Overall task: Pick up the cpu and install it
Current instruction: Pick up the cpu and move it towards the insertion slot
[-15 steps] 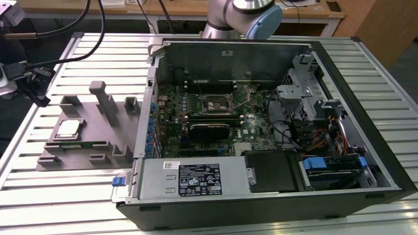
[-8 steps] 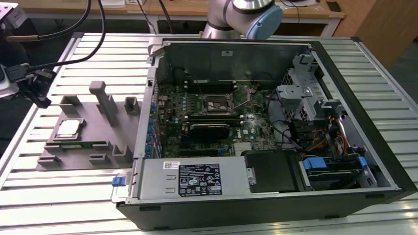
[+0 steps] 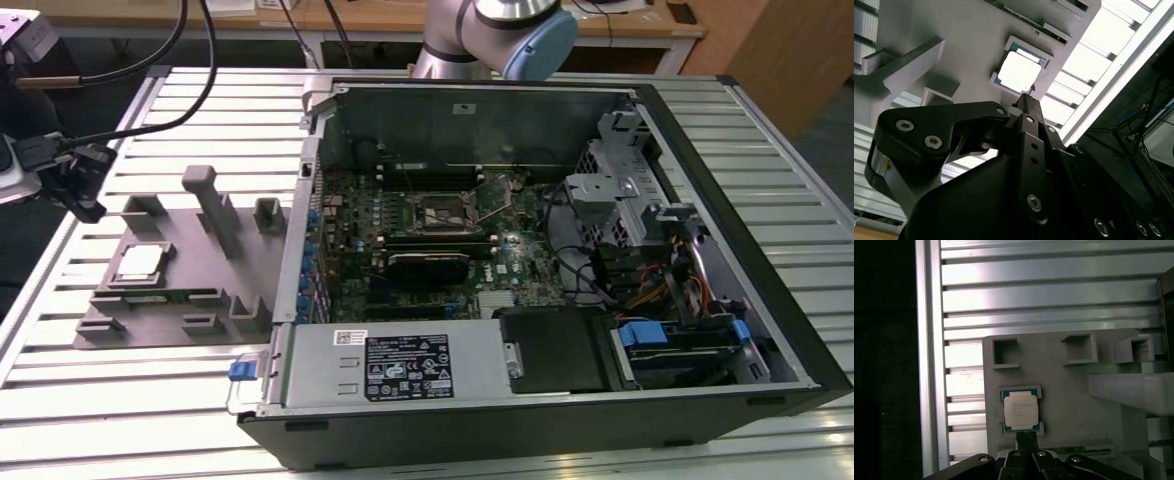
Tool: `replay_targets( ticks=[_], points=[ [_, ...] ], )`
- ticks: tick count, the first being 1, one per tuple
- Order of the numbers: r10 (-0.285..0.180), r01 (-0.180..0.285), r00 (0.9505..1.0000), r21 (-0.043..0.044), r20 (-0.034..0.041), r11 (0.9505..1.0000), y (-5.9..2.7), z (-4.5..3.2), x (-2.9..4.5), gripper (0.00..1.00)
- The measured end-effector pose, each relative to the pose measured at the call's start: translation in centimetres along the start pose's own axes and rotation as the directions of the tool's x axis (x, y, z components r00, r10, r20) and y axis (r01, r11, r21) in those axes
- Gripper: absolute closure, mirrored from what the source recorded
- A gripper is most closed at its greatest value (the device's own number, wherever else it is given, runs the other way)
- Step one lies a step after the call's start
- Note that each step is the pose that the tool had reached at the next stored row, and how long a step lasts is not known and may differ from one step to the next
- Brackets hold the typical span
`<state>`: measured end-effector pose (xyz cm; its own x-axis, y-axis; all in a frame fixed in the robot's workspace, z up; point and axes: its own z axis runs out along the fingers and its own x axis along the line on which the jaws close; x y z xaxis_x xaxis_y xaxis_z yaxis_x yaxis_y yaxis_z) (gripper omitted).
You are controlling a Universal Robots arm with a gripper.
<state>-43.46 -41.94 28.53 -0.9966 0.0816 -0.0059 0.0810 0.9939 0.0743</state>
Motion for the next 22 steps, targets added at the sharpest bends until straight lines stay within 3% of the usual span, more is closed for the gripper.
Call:
replay_targets(
  ticks=[22],
  points=[
    [0.000,0.000,1.0000,0.0057,0.0005,1.0000,-0.06,0.78,0.01,0.89]
  ],
)
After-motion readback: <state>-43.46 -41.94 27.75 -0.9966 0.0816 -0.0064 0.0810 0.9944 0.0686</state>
